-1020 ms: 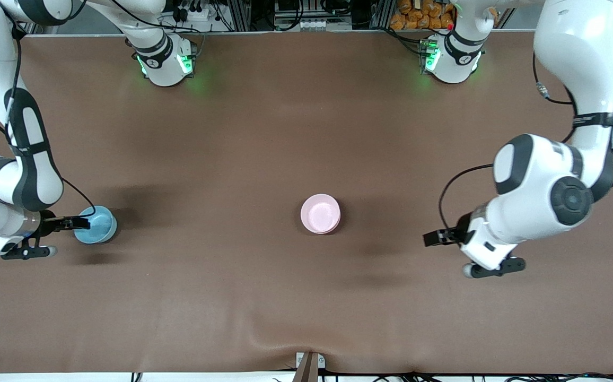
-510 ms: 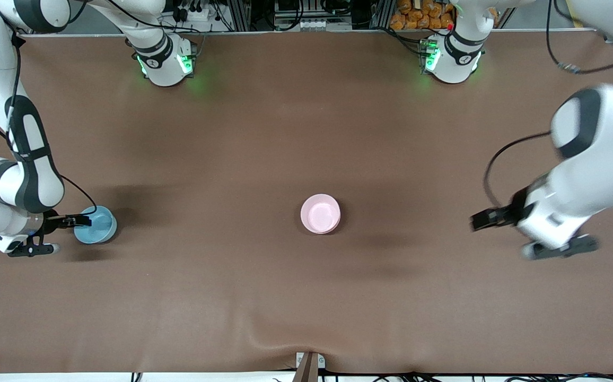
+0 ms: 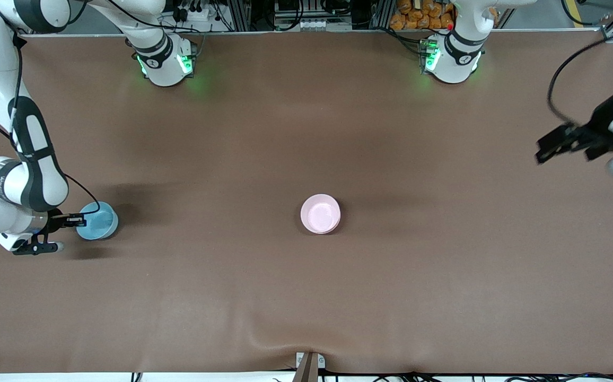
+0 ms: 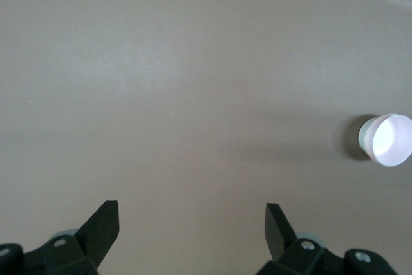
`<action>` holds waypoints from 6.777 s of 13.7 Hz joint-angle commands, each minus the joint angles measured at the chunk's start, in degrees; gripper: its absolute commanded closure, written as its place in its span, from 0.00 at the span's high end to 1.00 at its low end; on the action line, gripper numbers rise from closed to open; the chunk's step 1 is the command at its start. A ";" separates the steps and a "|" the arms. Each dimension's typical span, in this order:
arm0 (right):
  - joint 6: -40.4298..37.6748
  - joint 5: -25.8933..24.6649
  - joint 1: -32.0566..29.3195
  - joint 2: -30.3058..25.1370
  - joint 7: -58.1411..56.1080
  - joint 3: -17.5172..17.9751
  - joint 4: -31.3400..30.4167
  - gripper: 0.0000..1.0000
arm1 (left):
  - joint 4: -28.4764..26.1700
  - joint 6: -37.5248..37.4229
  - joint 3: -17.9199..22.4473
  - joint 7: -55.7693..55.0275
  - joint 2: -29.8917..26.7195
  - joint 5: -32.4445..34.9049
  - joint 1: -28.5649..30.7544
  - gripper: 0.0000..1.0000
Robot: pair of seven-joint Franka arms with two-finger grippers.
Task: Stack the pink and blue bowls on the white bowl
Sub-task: 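Grasp the blue bowl rim with the right gripper while the left gripper retracts, then lift the blue bowl with the right gripper and carry it over the stack, then lower the blue bowl onto the pink bowl with the right gripper, then open the right gripper and draw it back from the stack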
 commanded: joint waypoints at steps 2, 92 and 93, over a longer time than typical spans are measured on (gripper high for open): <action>1.38 4.52 -2.23 -1.12 -5.83 0.86 0.14 0.00 | -5.19 0.28 3.93 4.48 -5.10 0.92 -1.26 1.00; -20.04 -0.48 17.83 -38.03 34.52 3.57 -5.06 1.00 | -10.82 0.81 3.67 5.46 -7.92 -0.13 -1.08 1.00; -23.55 -0.49 16.94 -38.47 32.77 3.68 -3.22 1.00 | -10.82 0.81 3.67 5.46 -7.92 -0.13 -1.08 1.00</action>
